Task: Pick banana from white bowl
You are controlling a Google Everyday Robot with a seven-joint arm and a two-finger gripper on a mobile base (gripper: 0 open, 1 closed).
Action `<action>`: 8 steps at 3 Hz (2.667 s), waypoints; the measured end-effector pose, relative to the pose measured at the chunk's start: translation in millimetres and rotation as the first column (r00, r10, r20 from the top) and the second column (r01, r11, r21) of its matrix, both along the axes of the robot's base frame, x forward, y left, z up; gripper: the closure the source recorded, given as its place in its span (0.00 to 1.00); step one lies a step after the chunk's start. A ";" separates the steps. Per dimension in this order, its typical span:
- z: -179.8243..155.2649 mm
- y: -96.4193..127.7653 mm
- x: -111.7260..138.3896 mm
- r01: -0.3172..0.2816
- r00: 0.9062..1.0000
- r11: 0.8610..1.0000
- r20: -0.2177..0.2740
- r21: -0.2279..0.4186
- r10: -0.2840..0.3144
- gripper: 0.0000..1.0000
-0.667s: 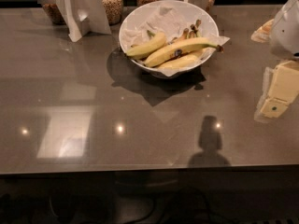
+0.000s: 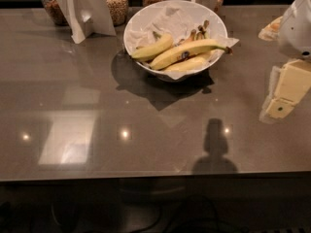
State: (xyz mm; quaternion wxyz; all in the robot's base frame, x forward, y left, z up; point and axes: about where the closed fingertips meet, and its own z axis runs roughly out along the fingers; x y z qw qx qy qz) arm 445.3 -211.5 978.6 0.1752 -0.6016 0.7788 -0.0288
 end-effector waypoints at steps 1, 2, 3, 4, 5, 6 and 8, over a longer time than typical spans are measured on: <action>3.9 10.4 17.6 -0.003 0.999 0.998 0.040 0.058 0.001 0.00; 9.3 25.3 46.1 -0.022 0.995 0.994 0.101 0.111 0.011 0.00; 10.6 38.8 83.8 -0.046 0.987 0.986 0.161 0.163 0.020 0.00; 4.9 54.5 120.7 -0.076 0.981 0.975 0.193 0.208 0.035 0.00; -6.8 69.2 157.1 -0.096 0.979 0.969 0.196 0.229 0.050 0.00; -21.1 85.2 188.6 -0.114 0.980 0.966 0.183 0.232 0.072 0.01; -38.1 100.0 221.9 -0.128 0.982 0.967 0.162 0.220 0.093 0.42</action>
Offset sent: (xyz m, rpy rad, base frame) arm 0.0864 0.0428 0.0164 0.1862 -0.1843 0.0319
